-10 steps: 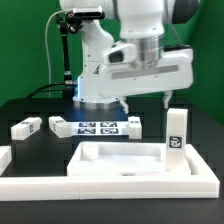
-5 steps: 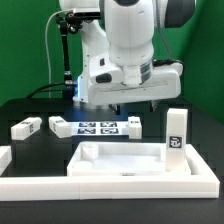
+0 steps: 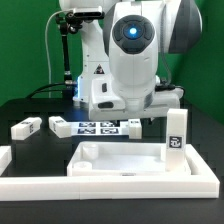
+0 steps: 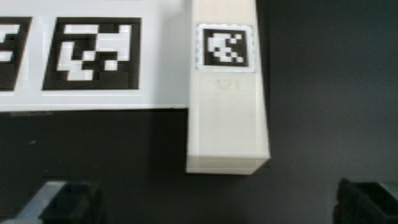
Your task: Assemble desk
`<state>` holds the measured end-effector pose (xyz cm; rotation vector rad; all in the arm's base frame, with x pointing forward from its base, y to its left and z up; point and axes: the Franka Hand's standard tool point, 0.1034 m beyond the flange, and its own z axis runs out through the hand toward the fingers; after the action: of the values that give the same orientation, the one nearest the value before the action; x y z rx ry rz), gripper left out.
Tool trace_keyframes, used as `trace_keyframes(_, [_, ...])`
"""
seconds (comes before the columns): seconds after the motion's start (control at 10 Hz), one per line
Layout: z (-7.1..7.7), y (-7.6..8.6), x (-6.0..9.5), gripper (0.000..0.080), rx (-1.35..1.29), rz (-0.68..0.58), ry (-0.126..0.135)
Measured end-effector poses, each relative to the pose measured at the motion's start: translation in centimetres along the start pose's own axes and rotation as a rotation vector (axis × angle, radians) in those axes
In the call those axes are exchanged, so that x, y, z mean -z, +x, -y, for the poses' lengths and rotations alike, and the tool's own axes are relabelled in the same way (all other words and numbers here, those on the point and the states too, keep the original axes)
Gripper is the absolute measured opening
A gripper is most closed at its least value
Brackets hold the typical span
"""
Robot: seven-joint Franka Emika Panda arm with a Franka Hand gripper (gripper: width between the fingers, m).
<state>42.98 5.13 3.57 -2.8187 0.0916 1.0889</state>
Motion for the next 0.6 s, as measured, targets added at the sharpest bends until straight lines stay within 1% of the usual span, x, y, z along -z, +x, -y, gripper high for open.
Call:
trace_keyframes(0.1, [-0.1,0.0,0.0,0.0649,-0.002,0.001,0.001])
trace_keyframes(0.2, [-0.1,-0.1,-0.3,0.0649,-0.011,0.014,0.009])
trace_keyframes(0.3, [-0.3,-0.6,-1.3,0.0649,-0.031,0.072,0.03])
trace_keyframes(0.4, [-0.2,-1.1,-2.1,0.0649,-0.064,0.184,0.106])
trace_keyframes(0.5, [-0.6,-0.3,-2.3,0.0649,-0.075,0.198,0.119])
trace_keyframes(0.6, [-0.6,-0.4,-2.2,0.0649,-0.073,0.191,0.117])
